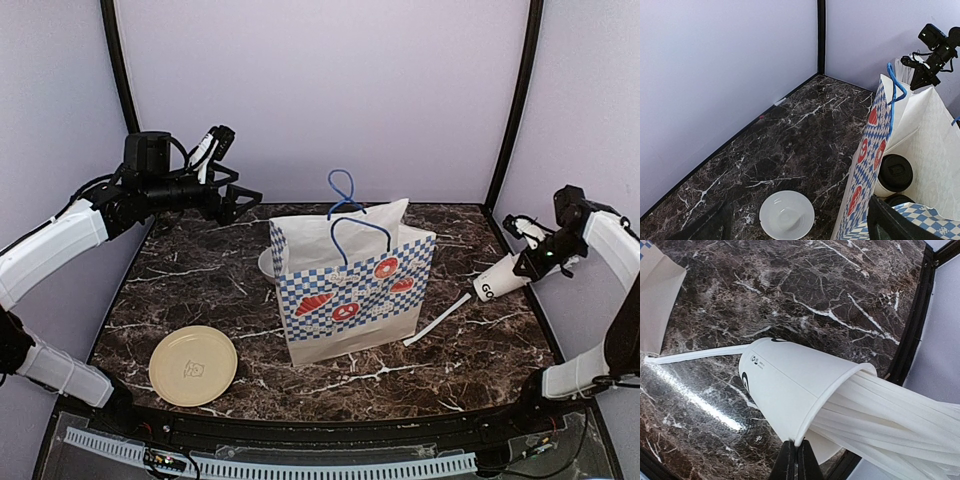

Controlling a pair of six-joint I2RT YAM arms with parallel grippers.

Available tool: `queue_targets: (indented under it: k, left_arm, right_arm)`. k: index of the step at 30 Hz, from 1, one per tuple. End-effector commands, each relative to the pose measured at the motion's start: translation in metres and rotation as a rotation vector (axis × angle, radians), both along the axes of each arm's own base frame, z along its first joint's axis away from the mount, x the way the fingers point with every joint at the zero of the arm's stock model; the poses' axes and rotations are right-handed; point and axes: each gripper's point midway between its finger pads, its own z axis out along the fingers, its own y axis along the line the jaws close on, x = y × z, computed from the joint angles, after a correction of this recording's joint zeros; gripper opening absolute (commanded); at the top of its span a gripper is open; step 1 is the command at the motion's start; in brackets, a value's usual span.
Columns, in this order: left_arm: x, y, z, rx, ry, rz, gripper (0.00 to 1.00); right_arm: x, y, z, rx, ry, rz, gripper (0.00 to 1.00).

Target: Pack the takeout coffee

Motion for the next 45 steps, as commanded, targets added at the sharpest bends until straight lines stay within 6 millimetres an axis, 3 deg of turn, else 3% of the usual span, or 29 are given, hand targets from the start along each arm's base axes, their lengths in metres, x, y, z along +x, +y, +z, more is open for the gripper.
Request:
queue_targets:
  k: [1, 8, 20, 30, 39, 45]
  left_arm:
    - [-0.006, -0.002, 0.005, -0.019, 0.007, -0.022, 0.96]
    - [-0.005, -0.002, 0.003, -0.016, 0.011, -0.02, 0.96]
    - [-0.006, -0.004, 0.002, -0.019, 0.017, -0.027, 0.96]
    - [-0.005, -0.005, 0.001, -0.02, 0.02, -0.031, 0.96]
    - [-0.007, -0.006, 0.001, -0.019, 0.022, -0.036, 0.96]
    - [-0.007, -0.006, 0.002, -0.022, 0.021, -0.039, 0.96]
  right_arm:
    - [0.028, -0.016, 0.014, -0.183, -0.101, -0.053, 0.0]
    - [0.06, -0.017, 0.019, -0.448, -0.14, 0.006, 0.0]
    - [0.094, -0.002, -0.013, -0.71, -0.136, 0.116, 0.0]
    - [0.089, 0.012, -0.031, -0.717, -0.104, 0.173, 0.0]
    - [0.081, 0.02, -0.03, -0.658, -0.081, 0.191, 0.17]
    - [0.074, 0.031, -0.015, -0.585, -0.085, 0.201, 0.29]
